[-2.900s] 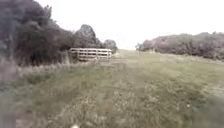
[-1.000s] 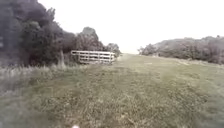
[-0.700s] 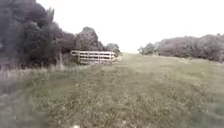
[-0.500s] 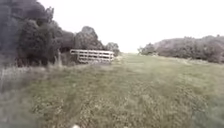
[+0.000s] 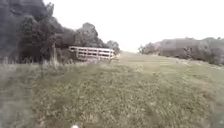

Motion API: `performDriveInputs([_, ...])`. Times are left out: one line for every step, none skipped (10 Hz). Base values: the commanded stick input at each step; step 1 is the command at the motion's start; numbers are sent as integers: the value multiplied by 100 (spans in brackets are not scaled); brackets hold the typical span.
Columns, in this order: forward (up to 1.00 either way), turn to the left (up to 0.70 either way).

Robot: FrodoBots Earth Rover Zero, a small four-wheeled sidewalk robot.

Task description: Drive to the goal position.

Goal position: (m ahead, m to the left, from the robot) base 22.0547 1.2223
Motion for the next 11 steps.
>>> performDriveInputs([70, 0])
performDriveInputs([70, 0])
performDriveInputs([70, 0])
performDriveInputs([70, 0])
performDriveInputs([70, 0])
performDriveInputs([70, 0])
performDriveInputs([70, 0])
performDriveInputs([70, 0])
performDriveInputs([70, 0])
performDriveInputs([70, -1])
performDriveInputs([70, -14])
